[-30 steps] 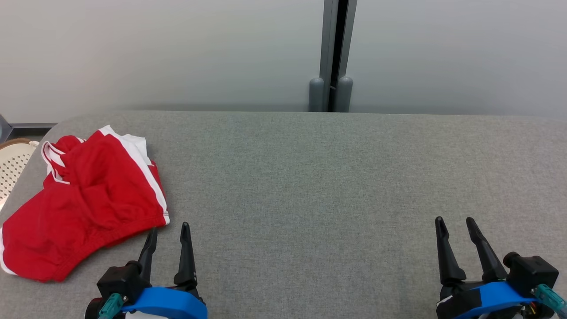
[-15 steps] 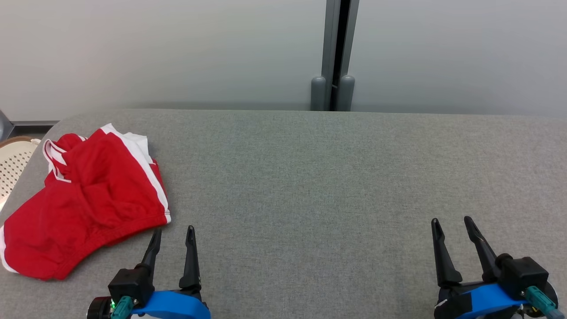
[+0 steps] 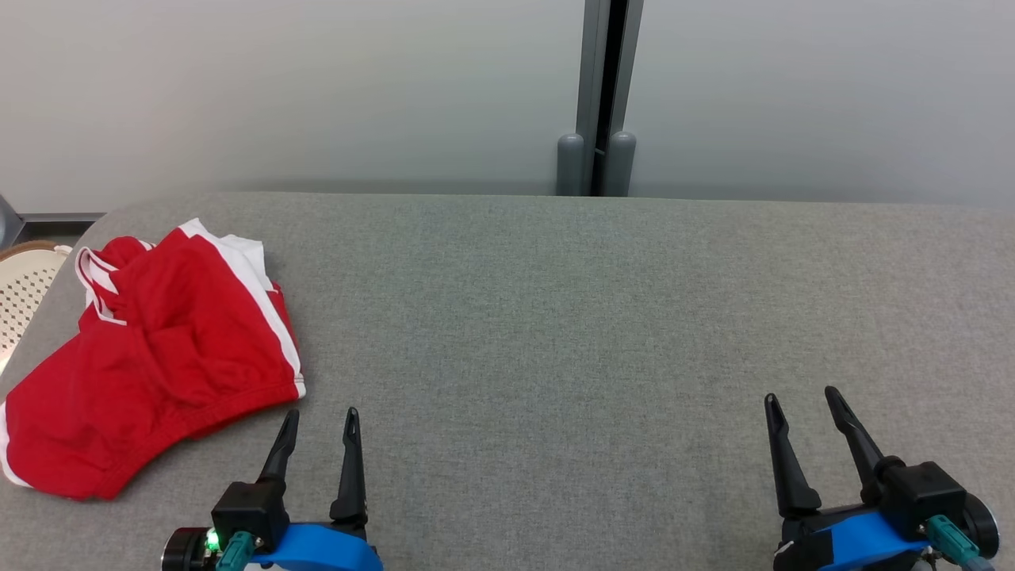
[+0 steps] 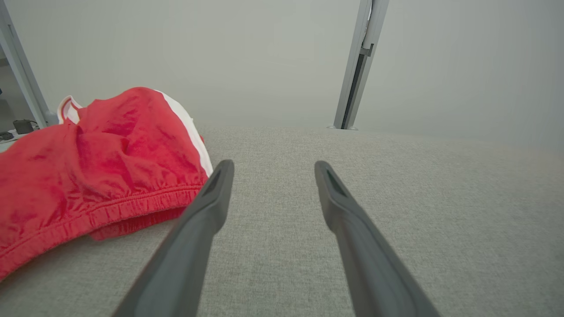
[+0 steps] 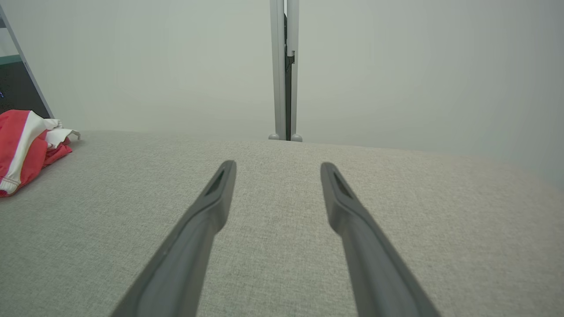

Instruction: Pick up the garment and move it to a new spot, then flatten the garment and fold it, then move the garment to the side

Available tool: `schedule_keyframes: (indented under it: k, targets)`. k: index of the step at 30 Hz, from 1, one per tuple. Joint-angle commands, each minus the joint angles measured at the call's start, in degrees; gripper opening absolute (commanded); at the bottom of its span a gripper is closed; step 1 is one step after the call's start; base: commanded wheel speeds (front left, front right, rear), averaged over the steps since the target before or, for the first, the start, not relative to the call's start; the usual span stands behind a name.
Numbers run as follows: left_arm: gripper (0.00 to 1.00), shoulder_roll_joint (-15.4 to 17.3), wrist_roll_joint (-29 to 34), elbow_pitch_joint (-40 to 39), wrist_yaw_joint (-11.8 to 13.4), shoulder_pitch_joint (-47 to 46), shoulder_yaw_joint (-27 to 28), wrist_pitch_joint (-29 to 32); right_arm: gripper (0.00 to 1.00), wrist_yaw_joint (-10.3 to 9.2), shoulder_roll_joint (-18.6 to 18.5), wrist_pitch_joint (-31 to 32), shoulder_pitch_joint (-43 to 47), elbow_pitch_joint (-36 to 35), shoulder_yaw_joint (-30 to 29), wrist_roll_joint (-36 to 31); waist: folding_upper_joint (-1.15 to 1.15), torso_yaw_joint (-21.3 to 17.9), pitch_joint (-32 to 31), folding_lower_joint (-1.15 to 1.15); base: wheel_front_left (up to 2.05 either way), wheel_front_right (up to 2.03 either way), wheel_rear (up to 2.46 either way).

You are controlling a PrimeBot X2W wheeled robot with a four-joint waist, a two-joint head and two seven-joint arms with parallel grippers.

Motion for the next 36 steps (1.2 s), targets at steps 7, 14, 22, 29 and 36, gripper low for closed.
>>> schedule_keyframes:
  k: [7,14,22,29,36]
  targets:
    - [1.00,0.1,0.0,0.5,0.1,-0.8,0.1,-0.3,1.00,0.03,-0.4,-0.3,0.3,0.2,0.0,0.1,0.00,0.1,0.1,0.00,0.00,0.00,0.00]
    - [1.00,0.1,0.3,0.8,0.0,-0.9,0.3,-0.3,1.00,0.03,-0.4,-0.3,0.2,0.3,0.1,0.2,0.00,0.1,0.1,0.00,0.00,0.00,0.00]
    - [1.00,0.1,0.1,0.3,0.1,-1.4,-0.3,-0.3,1.00,0.03,-0.3,-0.3,1.0,-0.2,-0.8,-0.1,0.00,2.5,0.5,0.00,0.00,0.00,0.00]
    - [1.00,0.1,0.2,-0.4,0.3,-1.8,-0.7,-0.3,1.00,0.03,-0.3,-0.3,0.8,-0.5,-1.1,-0.3,0.00,8.4,1.2,0.00,0.00,0.00,0.00]
    - [1.00,0.1,0.1,-0.7,0.5,-1.7,-0.4,-0.3,1.00,0.03,-0.3,-0.3,-0.1,-0.3,0.1,-0.3,0.00,16.1,1.6,0.00,0.00,0.00,0.00]
